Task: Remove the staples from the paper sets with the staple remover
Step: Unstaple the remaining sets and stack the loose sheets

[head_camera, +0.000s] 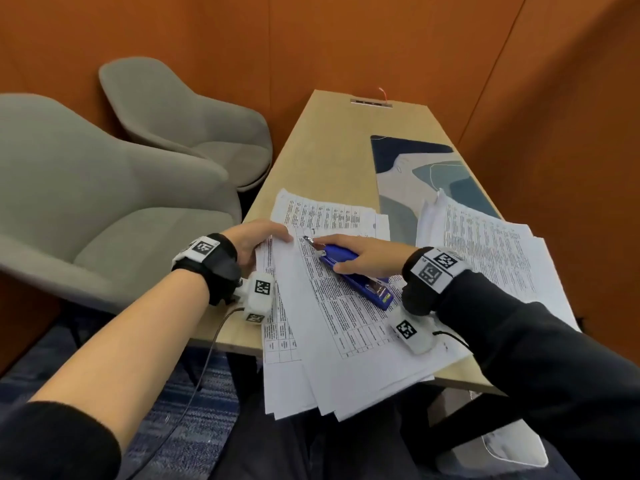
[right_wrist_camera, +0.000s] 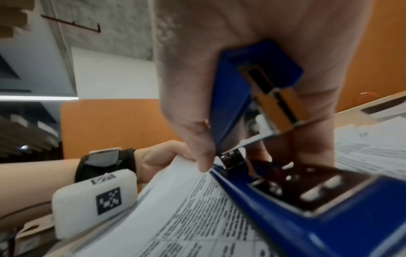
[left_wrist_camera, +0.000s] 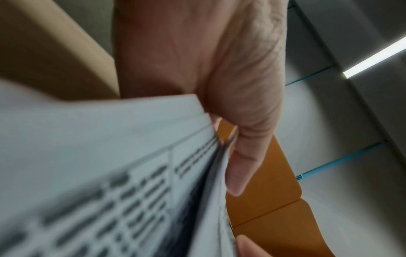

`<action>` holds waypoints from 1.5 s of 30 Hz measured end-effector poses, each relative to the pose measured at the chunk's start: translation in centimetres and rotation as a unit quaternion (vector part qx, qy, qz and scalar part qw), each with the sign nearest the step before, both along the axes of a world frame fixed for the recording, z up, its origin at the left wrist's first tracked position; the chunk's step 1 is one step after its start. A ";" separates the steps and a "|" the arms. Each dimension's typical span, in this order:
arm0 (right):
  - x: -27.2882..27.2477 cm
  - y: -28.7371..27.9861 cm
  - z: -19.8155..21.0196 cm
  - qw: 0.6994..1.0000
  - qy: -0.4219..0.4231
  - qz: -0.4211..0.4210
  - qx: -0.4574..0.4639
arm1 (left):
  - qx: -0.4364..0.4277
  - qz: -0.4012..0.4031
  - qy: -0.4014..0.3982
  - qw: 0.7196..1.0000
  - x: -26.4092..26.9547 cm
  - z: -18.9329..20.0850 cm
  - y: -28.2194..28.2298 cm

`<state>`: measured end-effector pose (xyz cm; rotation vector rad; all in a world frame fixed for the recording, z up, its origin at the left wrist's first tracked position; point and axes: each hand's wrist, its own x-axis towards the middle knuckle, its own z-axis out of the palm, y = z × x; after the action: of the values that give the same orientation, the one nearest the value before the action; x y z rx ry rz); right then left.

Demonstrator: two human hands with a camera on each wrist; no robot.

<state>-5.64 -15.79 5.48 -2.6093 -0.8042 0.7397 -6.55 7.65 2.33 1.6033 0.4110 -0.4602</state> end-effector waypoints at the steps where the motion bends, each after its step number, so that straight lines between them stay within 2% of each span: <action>1: 0.0 0.5 0.0 0.999 -0.019 0.012 -0.023 | 0.003 -0.003 0.008 1.000 0.3 -0.4 0.1; 4: 0.2 1.7 0.2 0.996 -0.045 0.033 -0.072 | 0.006 -0.030 0.015 0.999 1.7 -1.5 0.5; 6: 0.3 2.0 0.3 0.995 -0.047 0.033 -0.086 | 0.017 -0.012 0.006 1.000 2.6 -2.5 0.6; 10: 0.5 2.0 0.1 0.994 -0.049 0.027 -0.094 | 0.026 0.033 0.000 0.999 0.9 -0.9 -0.8; 17: 0.3 2.8 0.3 0.990 -0.057 0.028 -0.124 | 0.055 0.021 -0.030 0.998 0.9 -0.5 -1.8; 21: 0.0 3.3 0.1 0.990 -0.060 0.031 -0.126 | 0.095 0.015 -0.017 0.995 1.2 -0.3 -1.8; 28: 0.9 3.6 0.3 0.991 -0.049 0.035 -0.116 | 0.084 0.000 -0.008 0.996 1.1 -0.2 -1.7; 34: 1.0 5.3 -0.7 0.989 -0.088 0.039 -0.108 | 0.126 -0.003 -0.046 0.991 1.3 -0.8 -1.6; 36: 1.7 4.8 -0.2 0.997 -0.029 0.019 -0.073 | 0.128 0.003 -0.052 0.990 1.3 -1.1 -1.4; 38: 2.2 3.8 -0.5 0.995 0.096 -0.023 0.033 | 0.115 0.005 -0.056 0.992 1.4 -1.4 -1.5; 40: 1.3 3.3 -1.0 0.950 0.242 -0.115 0.157 | 0.098 0.006 -0.060 0.993 1.3 -1.4 -1.5; 41: 1.1 3.2 -1.5 0.936 0.264 -0.144 0.183 | 0.095 0.004 -0.059 0.994 1.2 -1.2 -1.6; 42: 1.1 3.3 -1.7 0.945 0.239 -0.142 0.174 | 0.089 -0.003 -0.052 0.995 1.1 -0.9 -1.5; 43: 1.2 3.4 -1.6 0.967 0.178 -0.119 0.137 | 0.075 -0.010 -0.041 0.996 1.0 -0.7 -1.4; 45: 1.1 3.7 -0.8 0.996 0.069 -0.037 0.029 | 0.036 -0.025 0.001 0.999 0.8 -0.4 -0.9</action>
<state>-4.51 -12.10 4.71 -2.4907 -0.6743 0.8529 -5.73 6.70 1.97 1.6863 0.3933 -0.4901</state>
